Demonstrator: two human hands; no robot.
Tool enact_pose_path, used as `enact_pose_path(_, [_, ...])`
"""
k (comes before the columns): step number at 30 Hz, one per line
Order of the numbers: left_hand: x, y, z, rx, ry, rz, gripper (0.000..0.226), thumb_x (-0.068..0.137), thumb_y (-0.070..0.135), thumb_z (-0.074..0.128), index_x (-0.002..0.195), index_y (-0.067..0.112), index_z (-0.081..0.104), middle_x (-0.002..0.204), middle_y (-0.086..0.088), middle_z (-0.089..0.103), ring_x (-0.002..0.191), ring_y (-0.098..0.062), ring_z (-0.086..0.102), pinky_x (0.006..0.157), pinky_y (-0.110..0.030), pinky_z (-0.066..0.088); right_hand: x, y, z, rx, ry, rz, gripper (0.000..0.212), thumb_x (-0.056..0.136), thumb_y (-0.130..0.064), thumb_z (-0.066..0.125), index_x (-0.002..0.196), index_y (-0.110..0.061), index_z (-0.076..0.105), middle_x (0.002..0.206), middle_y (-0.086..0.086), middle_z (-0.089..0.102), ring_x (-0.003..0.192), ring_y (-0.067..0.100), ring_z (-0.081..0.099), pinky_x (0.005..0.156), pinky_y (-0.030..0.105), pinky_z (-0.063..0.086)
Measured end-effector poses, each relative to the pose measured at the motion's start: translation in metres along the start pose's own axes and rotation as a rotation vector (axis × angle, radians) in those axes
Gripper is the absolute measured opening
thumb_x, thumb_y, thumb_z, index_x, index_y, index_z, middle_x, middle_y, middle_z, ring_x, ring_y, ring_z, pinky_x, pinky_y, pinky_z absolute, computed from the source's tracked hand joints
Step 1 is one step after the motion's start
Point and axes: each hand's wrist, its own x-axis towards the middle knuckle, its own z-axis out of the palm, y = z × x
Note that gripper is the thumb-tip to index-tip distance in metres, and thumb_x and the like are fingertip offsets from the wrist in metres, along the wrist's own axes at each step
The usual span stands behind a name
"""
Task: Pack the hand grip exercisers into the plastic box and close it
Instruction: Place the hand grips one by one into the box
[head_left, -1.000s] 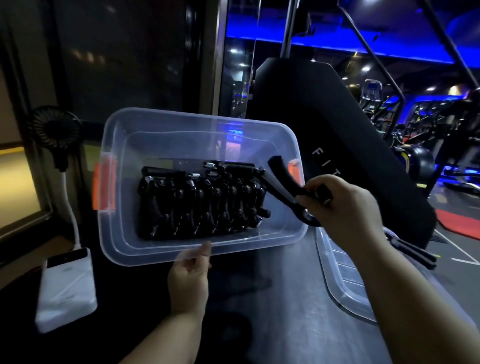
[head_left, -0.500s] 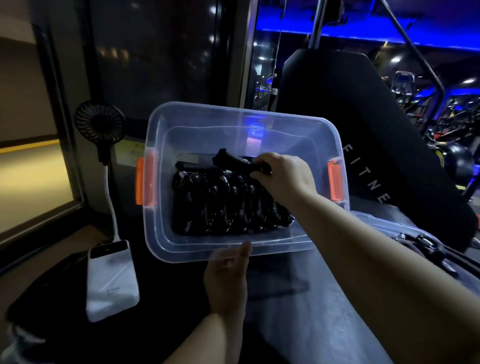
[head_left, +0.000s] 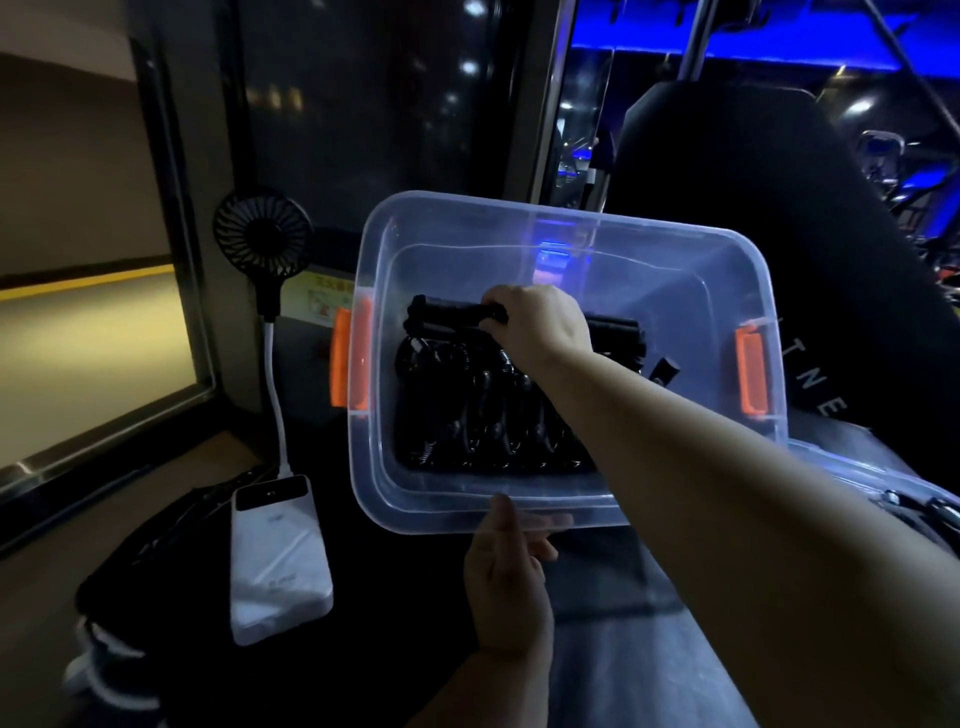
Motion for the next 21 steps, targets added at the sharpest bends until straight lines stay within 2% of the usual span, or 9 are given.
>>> enact_pose_path(2, [0.001,-0.002,-0.001,-0.022,0.000,-0.011,0.073,0.087,0.056,0.033,0.075,-0.007,0.067,0.059,0.000,0.065,0.051,-0.006,0.044,0.050,-0.019,0.033,0.003,0.000,0.006,0.027,-0.026,0.034,0.028,0.090,-0.038,0.060,0.116,-0.028,0.063,0.106,0.007,0.068,0.100,0.032,0.061,0.078,0.032,0.048])
enact_pose_path(5, [0.002,-0.004,-0.001,-0.050,0.009,0.002,0.071,0.085,0.067,0.037,0.068,0.005,0.067,0.067,-0.008,0.070,0.052,-0.008,0.045,0.051,-0.020,0.034,0.005,0.001,0.016,0.067,-0.093,0.041,0.032,0.094,-0.038,0.053,0.122,-0.025,0.060,0.113,0.010,0.065,0.105,0.033,0.058,0.078,0.032,0.044])
enact_pose_path(7, [0.003,-0.004,0.000,-0.061,0.025,-0.009,0.059,0.089,0.059,0.040,0.058,0.017,0.068,0.070,-0.016,0.070,0.054,-0.011,0.044,0.053,-0.022,0.034,0.008,0.004,0.022,0.090,-0.144,0.062,0.033,0.096,-0.038,0.045,0.122,-0.023,0.058,0.117,0.011,0.063,0.108,0.034,0.056,0.080,0.033,0.042])
enact_pose_path(9, [0.003,-0.005,0.000,-0.055,0.024,-0.005,0.057,0.091,0.055,0.040,0.056,0.018,0.067,0.071,-0.020,0.068,0.053,-0.011,0.043,0.052,-0.021,0.034,0.010,0.007,0.025,0.107,-0.203,0.071,0.036,0.097,-0.034,0.039,0.126,-0.019,0.055,0.126,0.013,0.059,0.115,0.034,0.052,0.090,0.035,0.043])
enact_pose_path(12, [0.002,-0.007,-0.001,-0.029,0.028,0.006,0.057,0.085,0.052,0.038,0.064,0.006,0.066,0.068,-0.014,0.067,0.055,-0.013,0.044,0.054,-0.023,0.035,0.012,0.009,0.025,0.115,-0.256,0.082,0.039,0.100,-0.029,0.036,0.132,-0.014,0.049,0.134,0.015,0.053,0.122,0.034,0.047,0.099,0.038,0.041])
enact_pose_path(15, [0.003,-0.009,-0.001,-0.006,0.052,0.010,0.057,0.090,0.058,0.040,0.061,0.018,0.068,0.069,-0.018,0.064,0.055,-0.011,0.044,0.058,-0.024,0.035,0.014,0.010,0.026,0.116,-0.269,0.094,0.038,0.101,-0.029,0.036,0.135,-0.015,0.047,0.134,0.015,0.053,0.122,0.035,0.048,0.099,0.038,0.041])
enact_pose_path(18, [0.004,-0.009,0.000,0.025,0.075,0.004,0.054,0.087,0.064,0.043,0.060,0.025,0.068,0.068,-0.014,0.065,0.054,-0.009,0.044,0.058,-0.024,0.035,0.015,0.010,0.027,0.127,-0.278,0.109,0.039,0.101,-0.033,0.035,0.136,-0.019,0.046,0.136,0.012,0.053,0.124,0.033,0.046,0.099,0.038,0.041])
enact_pose_path(21, [0.002,-0.008,-0.002,0.053,0.123,-0.002,0.048,0.086,0.058,0.049,0.069,0.017,0.068,0.058,-0.006,0.055,0.055,-0.011,0.045,0.058,-0.030,0.035,0.013,0.012,0.026,0.115,-0.309,0.123,0.042,0.102,-0.039,0.031,0.142,-0.028,0.038,0.142,0.008,0.046,0.130,0.032,0.039,0.103,0.039,0.034])
